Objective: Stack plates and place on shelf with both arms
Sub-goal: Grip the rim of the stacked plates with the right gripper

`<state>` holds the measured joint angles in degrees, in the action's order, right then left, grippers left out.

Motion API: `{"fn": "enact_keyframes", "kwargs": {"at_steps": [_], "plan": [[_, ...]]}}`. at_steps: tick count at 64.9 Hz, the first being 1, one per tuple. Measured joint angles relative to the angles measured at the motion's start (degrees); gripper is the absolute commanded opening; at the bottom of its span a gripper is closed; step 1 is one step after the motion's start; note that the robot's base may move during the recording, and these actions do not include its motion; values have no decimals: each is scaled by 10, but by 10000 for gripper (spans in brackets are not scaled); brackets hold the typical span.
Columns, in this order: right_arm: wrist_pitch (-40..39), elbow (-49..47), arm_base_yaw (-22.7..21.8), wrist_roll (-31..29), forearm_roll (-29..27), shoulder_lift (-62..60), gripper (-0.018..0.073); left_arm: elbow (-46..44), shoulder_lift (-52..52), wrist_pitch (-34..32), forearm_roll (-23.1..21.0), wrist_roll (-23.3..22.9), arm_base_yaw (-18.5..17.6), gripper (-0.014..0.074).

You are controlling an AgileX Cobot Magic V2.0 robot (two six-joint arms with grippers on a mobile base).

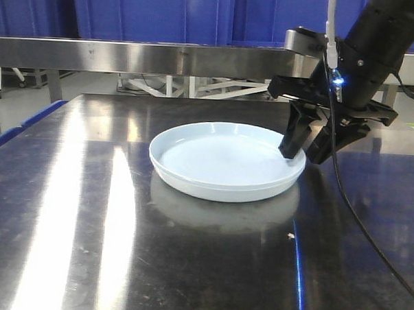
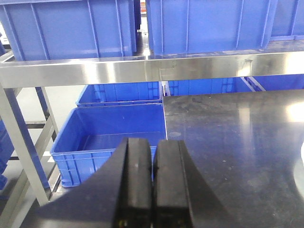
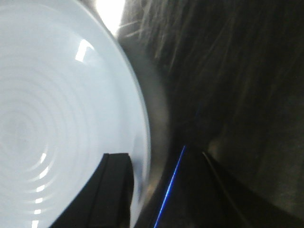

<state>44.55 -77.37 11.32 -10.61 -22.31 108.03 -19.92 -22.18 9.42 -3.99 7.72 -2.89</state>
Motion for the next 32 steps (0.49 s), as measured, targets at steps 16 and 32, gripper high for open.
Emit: {"fn": "enact_keyframes", "kwargs": {"at_steps": [16,32], "plan": [[-3,0,13,9,0,1,376,0,0,0,0,0,0,82],[-3,0,14,14,-1,7,376,0,0,0,0,0,0,82]]}}
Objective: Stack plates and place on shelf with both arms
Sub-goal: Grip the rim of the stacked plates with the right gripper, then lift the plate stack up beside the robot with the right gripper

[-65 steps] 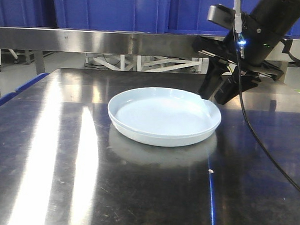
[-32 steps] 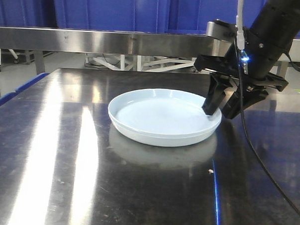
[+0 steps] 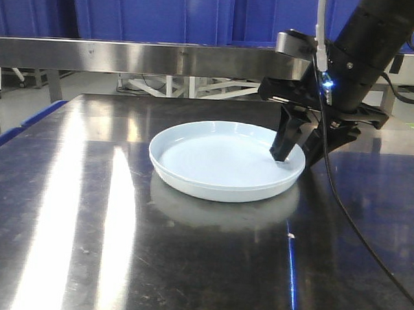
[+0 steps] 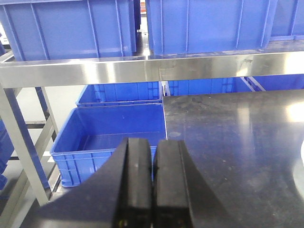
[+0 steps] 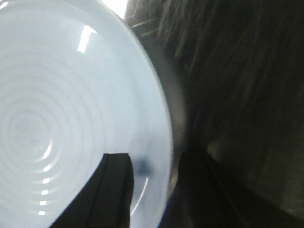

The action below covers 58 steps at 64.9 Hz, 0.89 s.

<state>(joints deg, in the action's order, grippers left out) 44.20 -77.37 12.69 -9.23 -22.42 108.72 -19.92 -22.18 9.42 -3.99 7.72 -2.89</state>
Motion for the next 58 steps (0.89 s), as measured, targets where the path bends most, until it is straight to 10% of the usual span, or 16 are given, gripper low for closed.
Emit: {"fn": "enact_keyframes", "kwargs": {"at_steps": [11,30,58], "plan": [[0,0,1,0,0,0,358,0,0,0,0,0,0,82],[-1,0,8,4,-5,3,48,0,0,0,0,0,0,82],[-35,4,10,17,3,-54,48,0,0,0,0,0,0,82]]}}
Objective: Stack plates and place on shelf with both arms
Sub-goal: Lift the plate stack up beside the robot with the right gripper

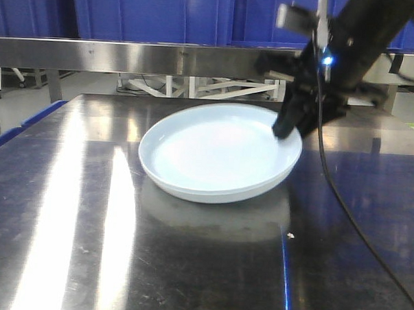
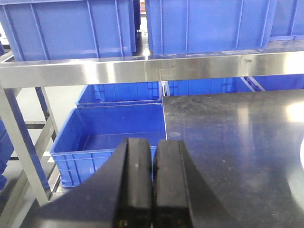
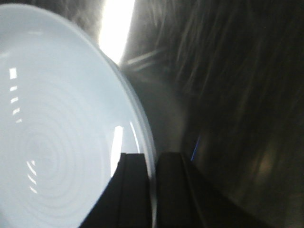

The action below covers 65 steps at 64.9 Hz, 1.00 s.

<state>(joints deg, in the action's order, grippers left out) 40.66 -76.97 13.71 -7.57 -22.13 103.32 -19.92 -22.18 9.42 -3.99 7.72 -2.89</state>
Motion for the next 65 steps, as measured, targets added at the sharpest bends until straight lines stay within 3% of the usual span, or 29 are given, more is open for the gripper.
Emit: {"fn": "enact_keyframes", "kwargs": {"at_steps": [13,35,42,55,65], "plan": [[-138,67,-11,0,9,-85,48,0,0,0,0,0,0,82],[-357,307,-61,-1,11,-271,48,0,0,0,0,0,0,82],[-387,363,-64,-1,21,-336,48,0,0,0,0,0,0,82],[-393,451,-63,-2,100,-455,48,0,0,0,0,0,0,82],[-391,511,-63,-2,117,-553,48,0,0,0,0,0,0,82]]}}
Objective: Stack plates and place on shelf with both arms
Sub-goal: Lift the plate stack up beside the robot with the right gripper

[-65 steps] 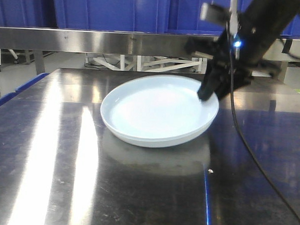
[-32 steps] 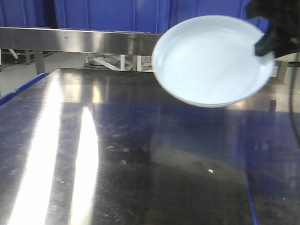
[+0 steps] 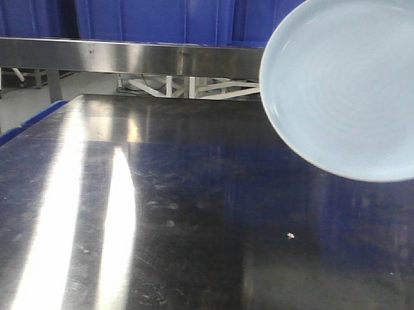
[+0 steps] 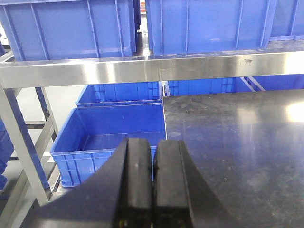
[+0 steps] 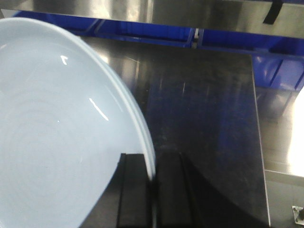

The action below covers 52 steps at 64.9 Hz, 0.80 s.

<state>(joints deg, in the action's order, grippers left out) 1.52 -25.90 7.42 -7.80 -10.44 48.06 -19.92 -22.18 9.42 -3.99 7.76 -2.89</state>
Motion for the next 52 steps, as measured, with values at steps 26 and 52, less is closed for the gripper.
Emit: {"fn": "enact_keyframes", "kwargs": {"at_steps": [26,52], "plan": [[4,94,0,0,3,-200,48,0,0,0,0,0,0,82],[11,118,0,0,3,-249,48,0,0,0,0,0,0,82]]}}
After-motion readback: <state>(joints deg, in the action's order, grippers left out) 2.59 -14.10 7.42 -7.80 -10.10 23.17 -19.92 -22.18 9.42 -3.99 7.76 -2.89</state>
